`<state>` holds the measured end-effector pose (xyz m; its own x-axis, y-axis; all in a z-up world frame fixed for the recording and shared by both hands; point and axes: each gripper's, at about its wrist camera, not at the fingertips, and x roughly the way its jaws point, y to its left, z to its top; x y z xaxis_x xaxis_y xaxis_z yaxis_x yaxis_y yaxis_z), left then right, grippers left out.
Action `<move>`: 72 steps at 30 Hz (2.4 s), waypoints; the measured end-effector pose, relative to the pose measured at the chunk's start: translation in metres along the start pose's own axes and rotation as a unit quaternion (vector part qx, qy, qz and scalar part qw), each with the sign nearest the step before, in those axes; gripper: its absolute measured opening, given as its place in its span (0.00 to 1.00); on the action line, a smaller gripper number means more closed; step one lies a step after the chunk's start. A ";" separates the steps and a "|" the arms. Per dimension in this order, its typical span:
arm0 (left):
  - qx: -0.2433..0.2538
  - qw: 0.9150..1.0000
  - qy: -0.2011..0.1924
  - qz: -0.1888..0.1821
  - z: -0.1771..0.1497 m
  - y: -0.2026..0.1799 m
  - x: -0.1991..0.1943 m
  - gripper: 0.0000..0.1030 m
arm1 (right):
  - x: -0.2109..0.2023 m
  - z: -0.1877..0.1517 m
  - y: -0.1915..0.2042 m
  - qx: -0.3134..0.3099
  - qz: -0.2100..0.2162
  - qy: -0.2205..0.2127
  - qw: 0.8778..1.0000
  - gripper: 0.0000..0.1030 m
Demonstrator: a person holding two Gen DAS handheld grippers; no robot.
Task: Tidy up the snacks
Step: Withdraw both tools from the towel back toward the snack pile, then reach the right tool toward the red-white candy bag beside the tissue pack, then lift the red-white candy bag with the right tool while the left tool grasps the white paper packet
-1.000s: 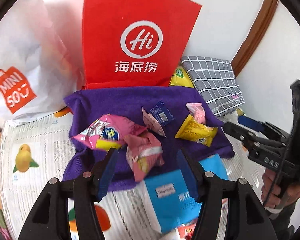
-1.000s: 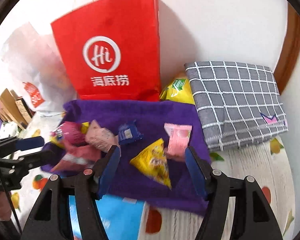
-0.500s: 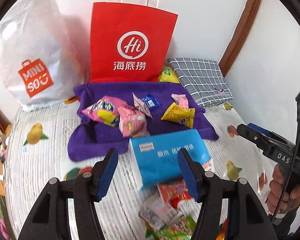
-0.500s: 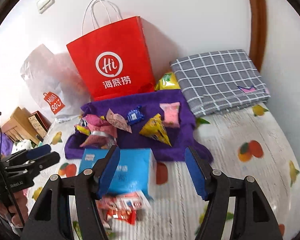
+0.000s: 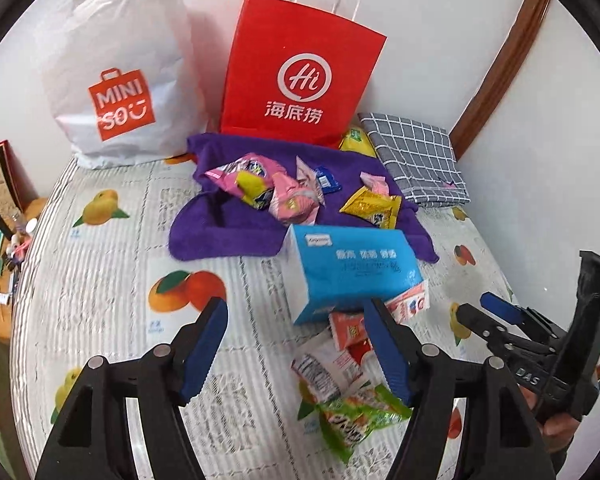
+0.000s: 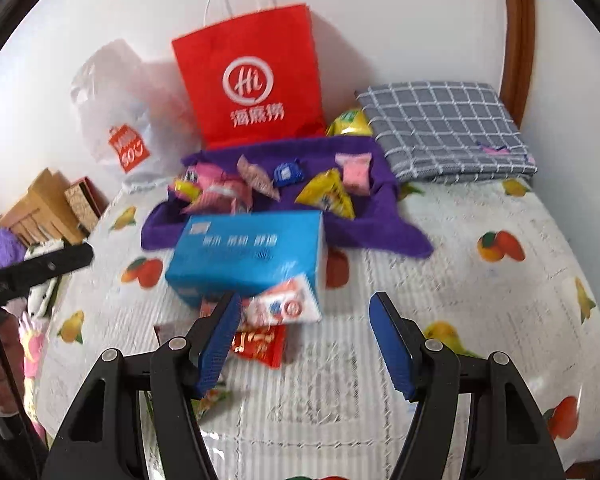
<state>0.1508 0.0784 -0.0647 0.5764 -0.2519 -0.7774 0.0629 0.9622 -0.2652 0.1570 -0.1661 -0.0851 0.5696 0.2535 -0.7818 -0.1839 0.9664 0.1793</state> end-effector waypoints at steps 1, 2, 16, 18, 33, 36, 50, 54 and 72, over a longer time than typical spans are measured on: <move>-0.001 1.000 0.000 0.000 -0.003 0.002 -0.001 0.67 | 0.003 -0.003 0.001 0.001 -0.001 0.003 1.000 0.64; -0.003 1.000 0.001 0.000 -0.005 0.005 0.000 0.67 | 0.007 -0.007 0.002 0.004 0.004 0.009 1.000 0.60; -0.021 1.000 0.017 0.003 -0.031 0.036 0.022 0.67 | 0.072 -0.023 0.005 0.100 0.064 0.062 0.991 0.43; -0.024 0.999 0.020 0.007 -0.033 0.040 0.026 0.67 | 0.076 -0.022 0.005 0.112 0.067 0.060 0.990 0.43; -0.025 0.999 0.034 0.006 -0.043 0.043 0.033 0.67 | 0.088 -0.008 0.008 0.178 0.113 0.065 0.975 0.32; -0.027 0.999 0.033 0.009 -0.042 0.045 0.031 0.67 | 0.089 -0.006 0.006 0.189 0.125 0.070 0.972 0.26; -0.030 0.999 0.026 0.019 -0.043 0.032 0.018 0.67 | 0.033 -0.005 -0.006 0.165 0.150 0.023 0.975 0.09; -0.024 0.999 0.023 0.012 -0.042 0.022 0.017 0.67 | 0.007 -0.010 -0.020 0.133 0.110 0.021 0.985 0.09; -0.028 0.999 0.038 0.003 -0.045 -0.006 0.038 0.67 | 0.044 -0.027 -0.049 0.050 0.030 0.050 0.997 0.17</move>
<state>0.1356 0.0584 -0.1188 0.5132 -0.2552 -0.8194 0.0121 0.9568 -0.2904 0.1691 -0.2038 -0.1445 0.4758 0.3111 -0.8227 -0.1320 0.9500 0.2829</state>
